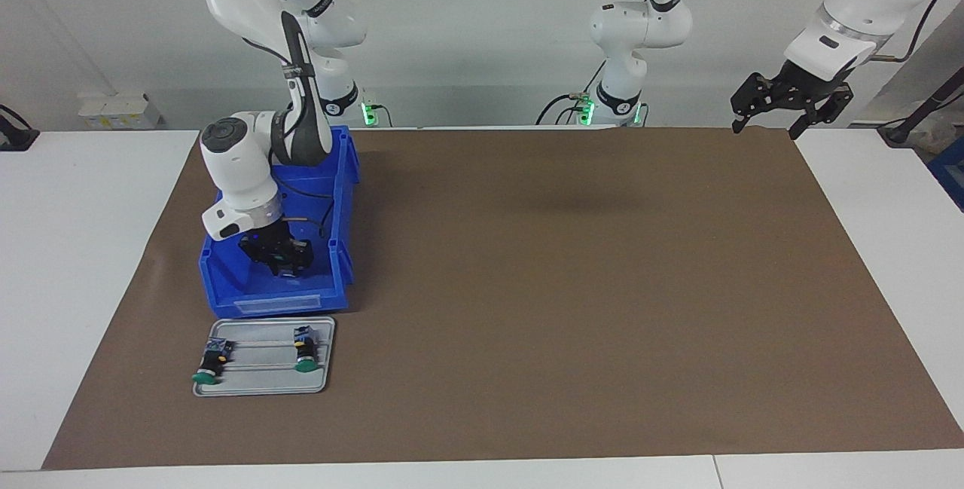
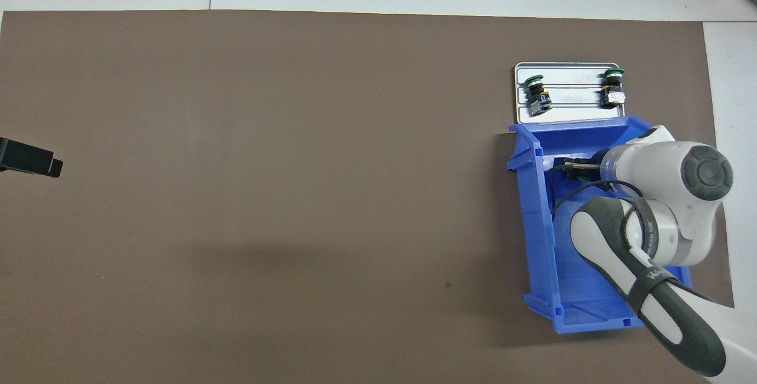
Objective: Place and press button with both arms
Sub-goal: 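Lower the button into the blue bin and open the right gripper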
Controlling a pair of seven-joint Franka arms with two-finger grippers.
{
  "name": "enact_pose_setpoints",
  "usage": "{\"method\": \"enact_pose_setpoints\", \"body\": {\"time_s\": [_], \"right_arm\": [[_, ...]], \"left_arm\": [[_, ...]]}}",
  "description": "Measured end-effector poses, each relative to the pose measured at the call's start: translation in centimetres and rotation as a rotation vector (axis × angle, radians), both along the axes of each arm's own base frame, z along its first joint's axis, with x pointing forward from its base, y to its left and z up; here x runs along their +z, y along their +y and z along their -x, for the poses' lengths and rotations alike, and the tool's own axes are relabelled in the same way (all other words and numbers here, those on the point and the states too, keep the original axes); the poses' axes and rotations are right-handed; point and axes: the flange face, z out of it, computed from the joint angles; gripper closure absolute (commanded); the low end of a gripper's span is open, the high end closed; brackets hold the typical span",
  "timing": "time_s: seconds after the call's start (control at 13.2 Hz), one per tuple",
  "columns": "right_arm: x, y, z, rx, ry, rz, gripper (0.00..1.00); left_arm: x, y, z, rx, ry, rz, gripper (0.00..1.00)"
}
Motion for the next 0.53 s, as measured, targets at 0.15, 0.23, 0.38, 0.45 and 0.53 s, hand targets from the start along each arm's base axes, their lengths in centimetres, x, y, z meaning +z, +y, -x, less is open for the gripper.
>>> {"method": "enact_pose_setpoints", "body": {"time_s": [0.15, 0.23, 0.38, 0.45, 0.53], "right_arm": [[0.10, 0.13, -0.05, 0.002, -0.003, 0.000, 0.32], [0.19, 0.17, -0.11, 0.003, -0.006, 0.000, 0.28], [0.46, 0.25, -0.26, 0.005, -0.012, 0.000, 0.23], [0.73, 0.27, -0.41, 0.005, -0.018, 0.000, 0.23], [1.05, 0.28, -0.58, 0.005, -0.024, 0.000, 0.22]], "left_arm": [[0.00, 0.00, 0.00, 0.000, 0.000, 0.000, 0.00], [0.00, 0.00, 0.00, 0.000, 0.000, 0.000, 0.00], [0.00, 0.00, 0.00, 0.000, 0.000, 0.000, 0.00], [0.00, 0.00, 0.00, 0.000, 0.000, 0.000, 0.00], [0.00, 0.00, 0.00, 0.000, 0.000, 0.000, 0.00]]}}
